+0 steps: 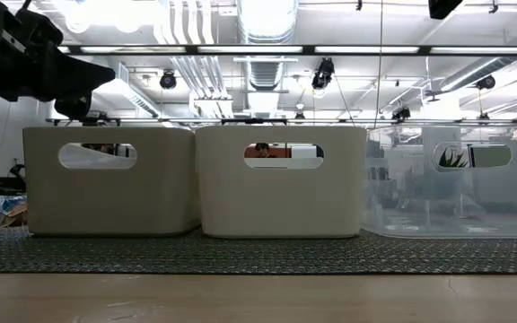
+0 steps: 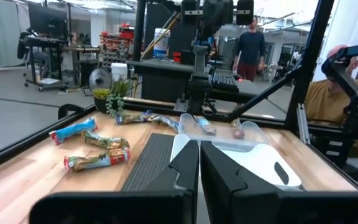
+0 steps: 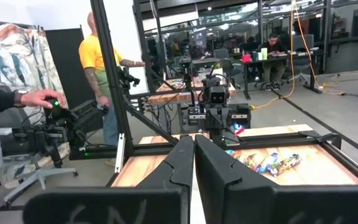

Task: Pick and place Granola Bars by type
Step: Put the red granola bar into the gray bin

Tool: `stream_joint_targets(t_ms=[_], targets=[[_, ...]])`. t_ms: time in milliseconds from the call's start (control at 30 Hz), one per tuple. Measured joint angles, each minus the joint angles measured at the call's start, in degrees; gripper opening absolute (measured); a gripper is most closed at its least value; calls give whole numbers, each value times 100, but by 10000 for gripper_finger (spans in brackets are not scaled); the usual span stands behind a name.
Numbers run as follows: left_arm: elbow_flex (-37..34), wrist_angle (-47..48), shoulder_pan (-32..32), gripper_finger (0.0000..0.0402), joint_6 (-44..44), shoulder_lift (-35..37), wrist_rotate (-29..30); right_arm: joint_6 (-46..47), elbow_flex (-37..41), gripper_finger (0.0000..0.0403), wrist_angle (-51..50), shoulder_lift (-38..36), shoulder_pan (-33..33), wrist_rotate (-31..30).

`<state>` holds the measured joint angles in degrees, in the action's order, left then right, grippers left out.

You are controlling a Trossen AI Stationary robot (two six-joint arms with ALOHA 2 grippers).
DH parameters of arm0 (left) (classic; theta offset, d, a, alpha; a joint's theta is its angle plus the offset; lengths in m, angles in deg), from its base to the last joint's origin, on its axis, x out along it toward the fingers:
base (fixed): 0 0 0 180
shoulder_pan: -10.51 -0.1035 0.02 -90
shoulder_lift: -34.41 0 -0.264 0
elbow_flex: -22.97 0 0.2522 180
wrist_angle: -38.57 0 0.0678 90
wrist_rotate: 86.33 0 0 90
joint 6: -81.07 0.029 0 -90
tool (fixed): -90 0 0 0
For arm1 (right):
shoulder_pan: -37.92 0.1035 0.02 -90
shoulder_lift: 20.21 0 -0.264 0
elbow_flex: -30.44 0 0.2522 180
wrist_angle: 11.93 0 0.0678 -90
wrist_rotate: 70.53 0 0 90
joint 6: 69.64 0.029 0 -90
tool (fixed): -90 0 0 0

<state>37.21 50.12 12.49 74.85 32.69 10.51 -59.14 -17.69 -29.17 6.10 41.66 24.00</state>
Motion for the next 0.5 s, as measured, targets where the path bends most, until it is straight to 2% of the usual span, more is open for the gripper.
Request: stream_joint_targets(t_ms=[300, 500], targets=[[-1, -5, 0, 0, 0, -2, 7, -33, 0, 8, 21, 4, -2, -8], [-3, -7, 0, 0, -1, -2, 7, -197, -2, 8, 705, 172, -6, -342]])
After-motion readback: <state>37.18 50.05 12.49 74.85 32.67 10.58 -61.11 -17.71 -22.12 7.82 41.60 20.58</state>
